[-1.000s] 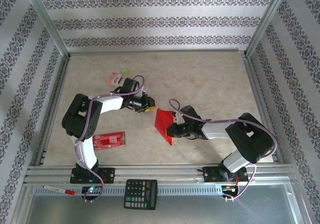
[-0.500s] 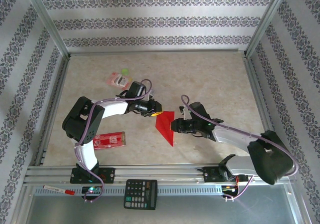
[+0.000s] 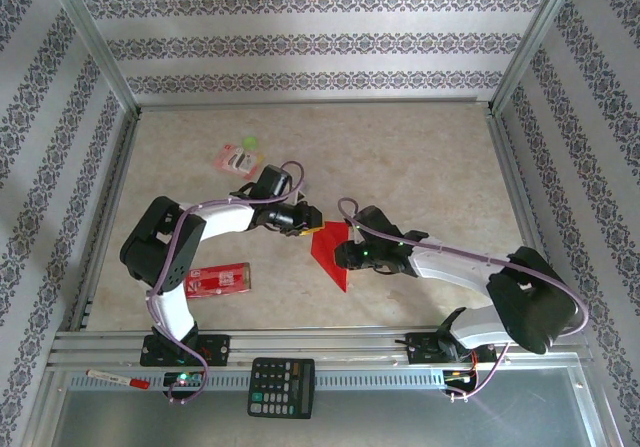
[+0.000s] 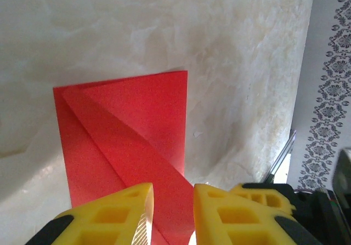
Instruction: Fold a paper plane with a square sheet of paper (pick it up from the middle)
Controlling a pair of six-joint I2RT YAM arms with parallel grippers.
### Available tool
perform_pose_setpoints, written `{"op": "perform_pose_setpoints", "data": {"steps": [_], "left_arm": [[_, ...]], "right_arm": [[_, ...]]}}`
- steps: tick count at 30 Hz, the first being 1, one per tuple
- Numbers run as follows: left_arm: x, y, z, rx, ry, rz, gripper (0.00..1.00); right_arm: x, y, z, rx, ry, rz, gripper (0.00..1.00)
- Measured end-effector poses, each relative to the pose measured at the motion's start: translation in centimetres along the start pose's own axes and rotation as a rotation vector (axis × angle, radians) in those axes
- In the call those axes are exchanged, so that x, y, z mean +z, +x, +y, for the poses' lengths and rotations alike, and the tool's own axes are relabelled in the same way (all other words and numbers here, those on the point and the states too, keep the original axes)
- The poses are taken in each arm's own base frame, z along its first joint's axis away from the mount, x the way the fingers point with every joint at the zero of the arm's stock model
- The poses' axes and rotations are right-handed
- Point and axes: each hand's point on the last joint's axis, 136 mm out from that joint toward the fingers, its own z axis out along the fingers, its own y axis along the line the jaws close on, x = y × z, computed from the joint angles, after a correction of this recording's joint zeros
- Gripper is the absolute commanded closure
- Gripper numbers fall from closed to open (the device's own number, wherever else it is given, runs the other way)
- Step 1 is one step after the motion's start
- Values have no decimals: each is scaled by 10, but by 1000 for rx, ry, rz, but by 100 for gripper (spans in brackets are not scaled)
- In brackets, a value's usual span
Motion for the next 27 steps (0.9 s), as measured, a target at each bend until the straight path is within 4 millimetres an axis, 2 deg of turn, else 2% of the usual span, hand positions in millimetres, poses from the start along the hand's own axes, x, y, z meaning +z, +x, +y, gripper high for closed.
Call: {"op": "perform_pose_setpoints", "data": {"steps": [6,9,12,17,22,27], "left_arm": [[2,14,-9,9,24,33,79],[11,22,-19,13,52,68,82],[23,20,-22,16,61,87,84],[42,7,-15,6,49,96,86],[54,7,2,-8,14,115,86],[57,8,9,-4,2,122,86]], "right_arm": [[8,3,-11,3,52,23,84],[8,1,-14,11,60,18,84],[8,0,-17,18,62,14,84],[8,0,-17,10,53,19,84],[4,2,-15,-2,45,27,82],[-12,-10,6,-33,-39,-25,81]]}}
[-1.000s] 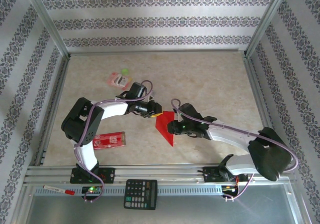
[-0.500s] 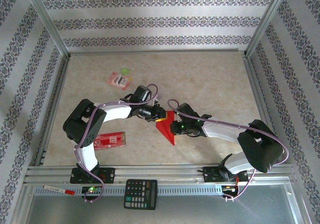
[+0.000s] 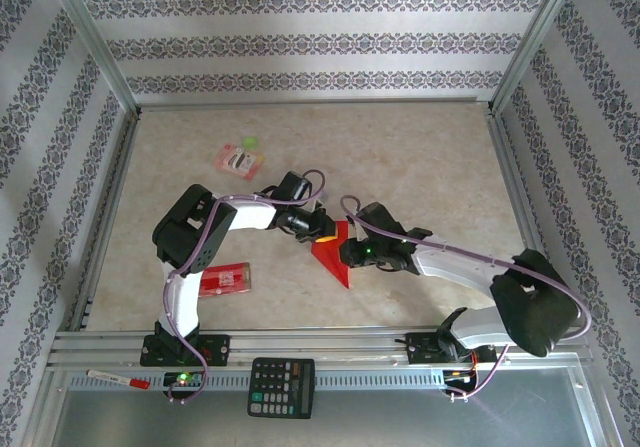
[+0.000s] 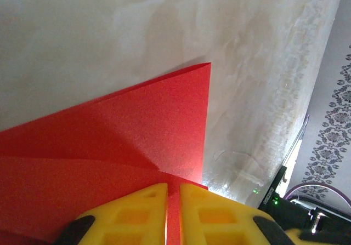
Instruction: Fold a paper plane with a square sheet of paper (pick it up from the middle)
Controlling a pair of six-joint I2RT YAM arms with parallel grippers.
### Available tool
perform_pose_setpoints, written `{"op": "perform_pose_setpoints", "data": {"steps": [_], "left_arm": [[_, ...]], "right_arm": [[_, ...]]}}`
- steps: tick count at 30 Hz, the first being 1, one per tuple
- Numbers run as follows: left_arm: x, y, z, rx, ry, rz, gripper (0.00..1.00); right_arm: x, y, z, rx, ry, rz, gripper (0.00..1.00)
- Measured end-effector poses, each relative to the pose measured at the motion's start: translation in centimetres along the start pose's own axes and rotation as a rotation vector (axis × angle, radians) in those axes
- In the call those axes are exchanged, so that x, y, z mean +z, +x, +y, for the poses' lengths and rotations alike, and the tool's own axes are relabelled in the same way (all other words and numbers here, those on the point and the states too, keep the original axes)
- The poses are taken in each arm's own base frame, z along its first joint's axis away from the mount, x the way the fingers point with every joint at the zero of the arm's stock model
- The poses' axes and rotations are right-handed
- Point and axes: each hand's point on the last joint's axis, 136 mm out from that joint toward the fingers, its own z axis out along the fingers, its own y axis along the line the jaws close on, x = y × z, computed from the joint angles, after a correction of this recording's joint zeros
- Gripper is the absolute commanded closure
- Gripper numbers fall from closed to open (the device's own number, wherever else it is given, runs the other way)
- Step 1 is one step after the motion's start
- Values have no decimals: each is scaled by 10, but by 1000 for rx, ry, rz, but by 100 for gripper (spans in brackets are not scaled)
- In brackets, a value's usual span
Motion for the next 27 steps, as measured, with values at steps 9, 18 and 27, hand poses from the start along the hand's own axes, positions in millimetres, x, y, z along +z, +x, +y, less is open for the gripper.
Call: {"op": "perform_pose_setpoints", "data": {"steps": [9,18,27], "left_arm": [[0,0,0,12,-1,1,86],[0,0,1,21,-3,1,86],[0,0,1,18,-5,3,86]], "right_arm": [[29,3,17,14,-118,75,85],[47,-13,12,46,-155,81,87],[59,-2,3,54,-150,113,90]]}}
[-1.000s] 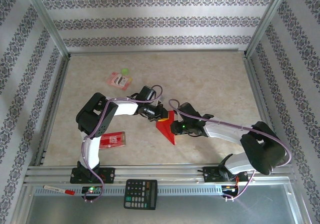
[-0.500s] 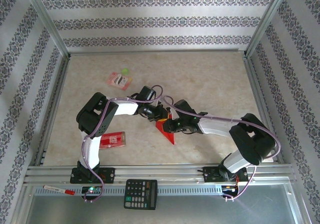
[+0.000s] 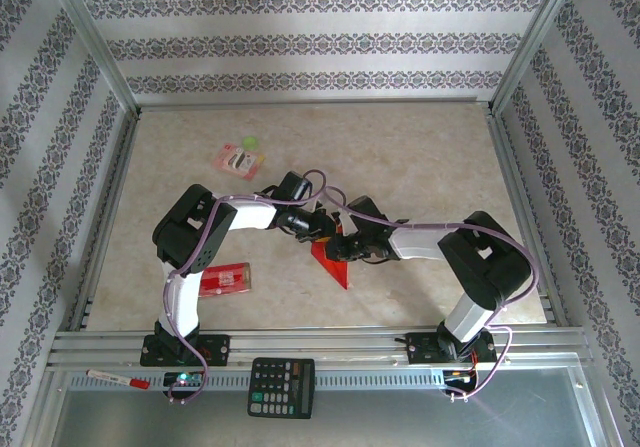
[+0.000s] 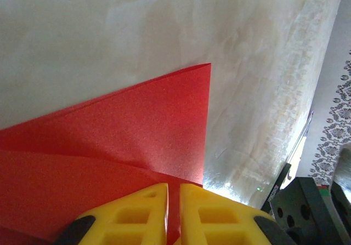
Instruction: Fold a paper plane with a square sheet of paper (pick it up from the middle)
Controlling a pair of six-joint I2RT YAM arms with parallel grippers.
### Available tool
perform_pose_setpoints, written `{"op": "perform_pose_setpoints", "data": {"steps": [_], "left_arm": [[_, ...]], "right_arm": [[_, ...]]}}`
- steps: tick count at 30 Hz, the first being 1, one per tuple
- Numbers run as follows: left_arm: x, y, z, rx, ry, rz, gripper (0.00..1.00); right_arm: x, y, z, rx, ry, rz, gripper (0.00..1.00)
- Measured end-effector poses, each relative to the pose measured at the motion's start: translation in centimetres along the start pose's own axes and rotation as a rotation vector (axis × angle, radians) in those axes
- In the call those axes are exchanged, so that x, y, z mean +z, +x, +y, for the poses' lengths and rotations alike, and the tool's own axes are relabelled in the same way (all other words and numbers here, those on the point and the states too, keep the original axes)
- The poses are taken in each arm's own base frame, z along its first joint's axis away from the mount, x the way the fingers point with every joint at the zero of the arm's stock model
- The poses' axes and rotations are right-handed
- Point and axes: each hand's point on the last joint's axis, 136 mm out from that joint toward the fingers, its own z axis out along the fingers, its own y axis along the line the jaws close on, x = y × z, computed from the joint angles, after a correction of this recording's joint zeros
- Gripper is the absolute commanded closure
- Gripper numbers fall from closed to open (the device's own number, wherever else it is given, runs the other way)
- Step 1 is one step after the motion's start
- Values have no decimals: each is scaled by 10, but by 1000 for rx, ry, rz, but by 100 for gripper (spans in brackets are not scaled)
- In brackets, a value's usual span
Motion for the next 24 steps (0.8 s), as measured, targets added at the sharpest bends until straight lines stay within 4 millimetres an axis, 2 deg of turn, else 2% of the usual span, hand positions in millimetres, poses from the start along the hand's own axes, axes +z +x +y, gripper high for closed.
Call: {"op": "perform_pose_setpoints", "data": {"steps": [14,19,21,24], "left_arm": [[0,3,1,-4,-6,18,86],[-1,2,1,4,-12,17,84],[-1,0,1,4,-14,12,84],[-2,-2,0,2,-11,8,81]], "right_arm": [[-12,46,6,-17,-8,21,90],[-25,63,4,2,-9,37,89],[-37,60,5,16,-21,16,88],[-57,38,8,29,-38,-81,84]]}}
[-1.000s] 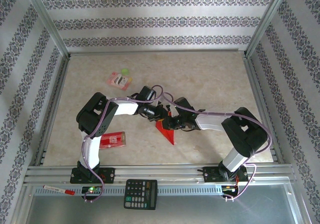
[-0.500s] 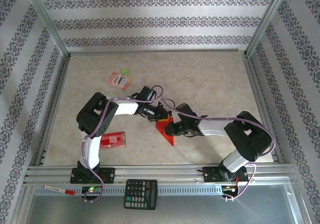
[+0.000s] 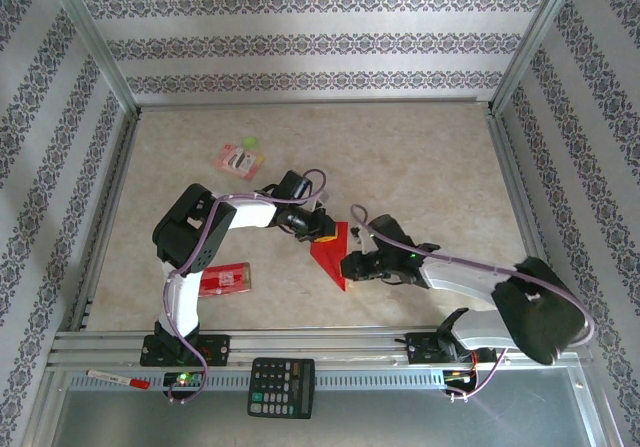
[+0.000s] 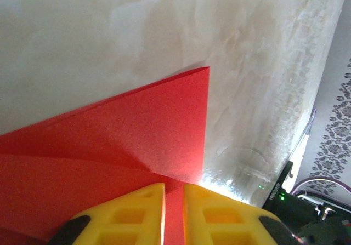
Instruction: Fold a paper plane with a square sheet of paper (pick it up from the middle)
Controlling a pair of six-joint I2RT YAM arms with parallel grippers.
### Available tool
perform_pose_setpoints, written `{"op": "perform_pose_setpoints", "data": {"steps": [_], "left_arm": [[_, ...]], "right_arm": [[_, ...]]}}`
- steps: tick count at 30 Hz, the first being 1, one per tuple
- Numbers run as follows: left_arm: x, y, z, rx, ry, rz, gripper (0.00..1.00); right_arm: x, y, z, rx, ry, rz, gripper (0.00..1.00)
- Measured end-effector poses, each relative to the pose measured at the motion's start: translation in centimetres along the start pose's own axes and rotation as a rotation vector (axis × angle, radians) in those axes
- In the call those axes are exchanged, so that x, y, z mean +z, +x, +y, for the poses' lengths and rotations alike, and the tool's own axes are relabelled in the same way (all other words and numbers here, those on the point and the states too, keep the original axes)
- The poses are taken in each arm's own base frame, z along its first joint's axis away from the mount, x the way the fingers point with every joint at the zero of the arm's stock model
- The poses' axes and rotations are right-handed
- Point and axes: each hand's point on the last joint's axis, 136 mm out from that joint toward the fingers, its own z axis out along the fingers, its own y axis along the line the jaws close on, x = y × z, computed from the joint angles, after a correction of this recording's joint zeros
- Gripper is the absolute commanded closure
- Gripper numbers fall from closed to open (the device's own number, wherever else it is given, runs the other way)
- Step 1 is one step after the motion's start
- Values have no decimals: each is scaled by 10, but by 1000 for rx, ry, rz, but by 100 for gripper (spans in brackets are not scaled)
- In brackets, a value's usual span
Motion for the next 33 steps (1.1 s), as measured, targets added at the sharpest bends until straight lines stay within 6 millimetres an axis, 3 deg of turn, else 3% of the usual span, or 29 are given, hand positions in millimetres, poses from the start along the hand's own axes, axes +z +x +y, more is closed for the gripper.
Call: {"op": "perform_pose_setpoints", "data": {"steps": [3,8,12,16,21,33], "left_arm": [[-1,-2,-2,-3,2,-5,77],[-8,-6,-11,1,12,-28,72],[-26,-14,-31,36,36,-77,67],[-50,-16,-42,57,54,-128,65],[-68,-14,-29,28,41,-164,63],[-66,-3,-5,-23,9,-146,64]], "right_arm": [[-9,-18,-1,12,14,-65,83],[-2,-29,0,35,39,-42,75],[-12,-32,-9,57,64,-76,69],[-9,-32,-15,71,81,-71,67],[7,-33,-26,100,114,-35,65],[33,-46,-19,78,95,-6,71]]}}
